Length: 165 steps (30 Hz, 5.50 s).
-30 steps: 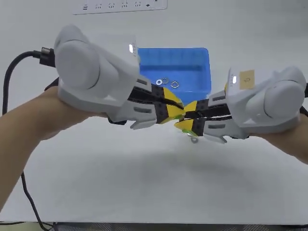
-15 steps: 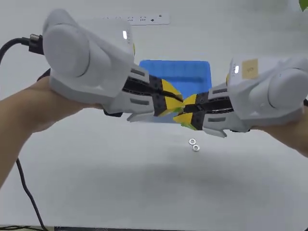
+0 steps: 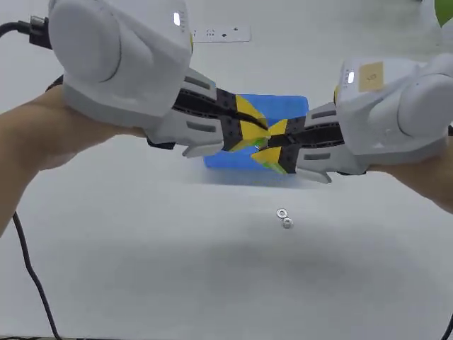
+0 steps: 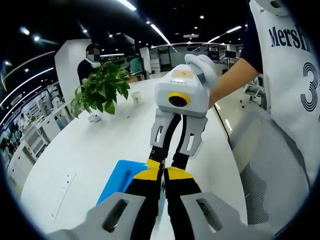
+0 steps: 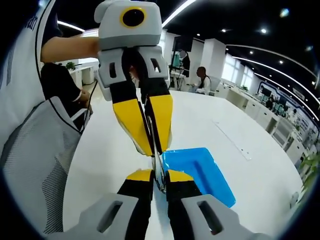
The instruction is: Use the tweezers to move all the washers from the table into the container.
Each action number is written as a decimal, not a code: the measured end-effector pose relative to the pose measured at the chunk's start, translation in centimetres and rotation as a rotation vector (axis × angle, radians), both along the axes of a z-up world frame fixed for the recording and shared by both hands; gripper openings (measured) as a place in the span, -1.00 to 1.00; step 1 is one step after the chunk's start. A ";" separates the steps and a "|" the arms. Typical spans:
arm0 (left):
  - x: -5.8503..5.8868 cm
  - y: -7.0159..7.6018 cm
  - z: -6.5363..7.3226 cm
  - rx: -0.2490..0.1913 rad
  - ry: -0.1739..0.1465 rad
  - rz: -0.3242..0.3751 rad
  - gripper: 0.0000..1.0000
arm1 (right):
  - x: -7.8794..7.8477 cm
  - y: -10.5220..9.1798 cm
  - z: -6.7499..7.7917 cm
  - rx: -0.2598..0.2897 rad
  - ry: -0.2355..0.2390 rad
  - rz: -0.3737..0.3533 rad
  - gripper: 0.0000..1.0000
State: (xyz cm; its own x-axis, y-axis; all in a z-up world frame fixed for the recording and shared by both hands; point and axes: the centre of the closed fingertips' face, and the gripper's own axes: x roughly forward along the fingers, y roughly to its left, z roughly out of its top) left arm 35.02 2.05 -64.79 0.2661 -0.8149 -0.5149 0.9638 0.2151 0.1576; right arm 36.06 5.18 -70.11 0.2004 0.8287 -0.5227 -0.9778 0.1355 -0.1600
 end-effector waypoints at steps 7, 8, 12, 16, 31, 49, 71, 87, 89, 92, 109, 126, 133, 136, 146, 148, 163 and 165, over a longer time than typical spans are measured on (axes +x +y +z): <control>2.0 0.8 0.6 -0.001 -0.022 0.006 -0.87 | 2.0 0.7 0.6 0.017 -0.027 -0.009 -0.79; 2.3 0.9 0.5 0.001 -0.024 0.007 -0.87 | 2.3 0.9 0.6 0.018 -0.030 -0.009 -0.79; 3.3 1.3 0.1 0.002 -0.022 0.014 -0.87 | 3.4 1.2 0.2 0.013 -0.032 -0.009 -0.79; 4.4 1.5 -0.5 -0.017 -0.005 0.033 -0.87 | 4.7 1.3 -0.7 0.013 -0.015 -0.013 -0.79; 7.4 2.0 -4.6 -0.020 0.061 0.068 -0.86 | 6.7 1.5 -4.5 -0.010 0.067 -0.030 -0.79; 7.1 1.7 -7.2 -0.018 0.113 0.083 -0.86 | 6.3 1.3 -6.9 -0.048 0.112 -0.019 -0.79; 5.7 1.2 -4.7 -0.006 0.068 0.056 -0.87 | 5.3 0.7 -4.5 -0.037 0.074 -0.013 -0.77; 2.2 -0.7 -1.7 0.003 0.022 0.014 -0.87 | 2.3 -0.7 -1.6 -0.038 0.025 0.003 -0.77; 2.0 -0.8 -1.9 0.009 0.016 0.007 -0.87 | 1.8 -0.9 -1.5 -0.040 0.022 0.006 -0.77; 1.2 -1.1 -1.6 0.007 0.016 0.006 -0.87 | 1.0 -1.3 -1.2 -0.043 0.020 0.011 -0.77; -3.4 -3.0 -1.4 -0.013 0.038 0.015 -0.86 | -3.4 -3.0 -1.5 -0.050 0.031 0.026 -0.77; -7.2 -4.5 -4.1 -0.031 0.095 0.018 -0.86 | -7.5 -4.5 -4.2 -0.078 0.059 0.009 -0.77; -7.7 -4.5 -5.0 -0.032 0.118 0.025 -0.86 | -7.9 -4.8 -5.1 -0.078 0.085 -0.005 -0.76; -7.7 -4.7 -5.3 -0.035 0.125 0.030 -0.86 | -7.8 -4.9 -5.4 -0.082 0.087 -0.012 -0.76; -7.4 -5.2 -6.2 -0.028 0.150 0.025 -0.85 | -7.6 -5.3 -6.3 -0.076 0.115 -0.032 -0.75; -7.2 -5.2 -6.2 -0.028 0.155 0.028 -0.85 | -7.5 -5.3 -6.4 -0.074 0.118 -0.034 -0.75; -6.1 -4.9 -7.0 -0.008 0.171 0.032 -0.85 | -6.5 -5.0 -7.2 -0.064 0.154 -0.054 -0.75; -6.0 -4.9 -7.1 -0.011 0.176 0.031 -0.85 | -6.5 -5.0 -7.3 -0.065 0.156 -0.057 -0.75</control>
